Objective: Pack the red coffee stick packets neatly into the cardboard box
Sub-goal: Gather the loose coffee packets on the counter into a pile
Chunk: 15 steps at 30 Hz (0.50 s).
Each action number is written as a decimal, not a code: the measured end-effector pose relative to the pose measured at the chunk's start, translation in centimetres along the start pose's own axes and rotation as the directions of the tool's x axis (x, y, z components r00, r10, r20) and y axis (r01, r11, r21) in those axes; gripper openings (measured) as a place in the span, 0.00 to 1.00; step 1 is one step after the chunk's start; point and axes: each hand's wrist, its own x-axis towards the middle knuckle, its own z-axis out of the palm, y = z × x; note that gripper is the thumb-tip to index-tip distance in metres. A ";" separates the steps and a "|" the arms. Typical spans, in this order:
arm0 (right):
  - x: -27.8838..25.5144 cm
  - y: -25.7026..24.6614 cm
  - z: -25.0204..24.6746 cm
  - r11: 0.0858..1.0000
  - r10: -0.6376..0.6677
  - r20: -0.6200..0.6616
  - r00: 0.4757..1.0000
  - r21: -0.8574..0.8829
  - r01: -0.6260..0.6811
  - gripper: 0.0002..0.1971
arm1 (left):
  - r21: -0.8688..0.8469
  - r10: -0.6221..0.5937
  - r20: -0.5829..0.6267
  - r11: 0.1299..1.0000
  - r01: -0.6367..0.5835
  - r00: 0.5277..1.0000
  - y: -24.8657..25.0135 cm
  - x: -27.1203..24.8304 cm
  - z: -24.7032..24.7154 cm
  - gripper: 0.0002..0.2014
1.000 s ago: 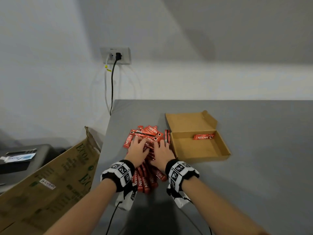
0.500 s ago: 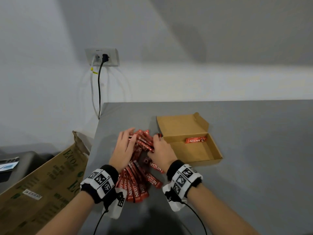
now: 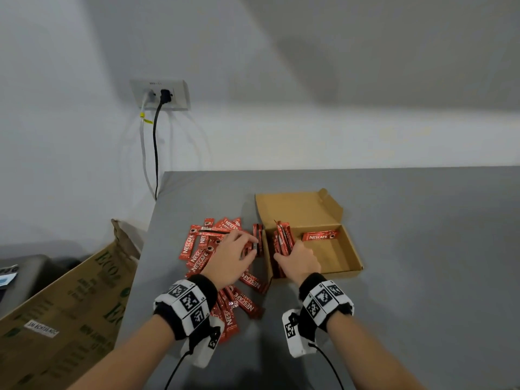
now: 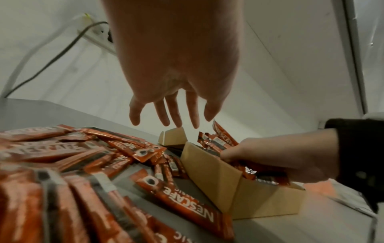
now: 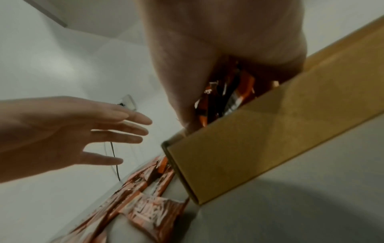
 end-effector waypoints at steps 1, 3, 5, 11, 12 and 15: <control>0.1 0.0 0.1 1.000 0.008 0.011 1.000 -0.017 -0.008 0.22 | 0.009 0.005 0.011 1.000 -0.005 1.000 0.4 0.2 0.2 0.13; 0.1 -0.1 0.1 0.998 0.019 0.039 0.999 -0.066 -0.017 0.23 | 0.008 0.005 0.044 1.000 -0.005 0.999 1.2 0.4 0.7 0.15; 0.3 -0.1 0.0 0.995 0.021 0.069 0.997 -0.097 -0.014 0.23 | 0.003 -0.002 0.088 1.000 0.002 0.996 1.7 0.9 1.3 0.17; 0.1 -0.7 -0.3 0.968 0.002 0.069 0.998 -0.251 0.015 0.26 | -0.001 -0.037 0.170 0.999 0.038 0.985 2.9 1.6 2.2 0.22; 0.0 -0.7 -0.3 0.964 0.003 0.069 0.998 -0.267 0.016 0.28 | 0.001 -0.040 0.167 0.999 0.041 0.985 2.9 1.7 2.2 0.22; 0.0 -0.9 -0.6 0.961 -0.019 0.082 0.996 -0.275 0.040 0.29 | 0.010 -0.049 0.132 0.999 0.048 0.990 2.9 1.9 2.2 0.19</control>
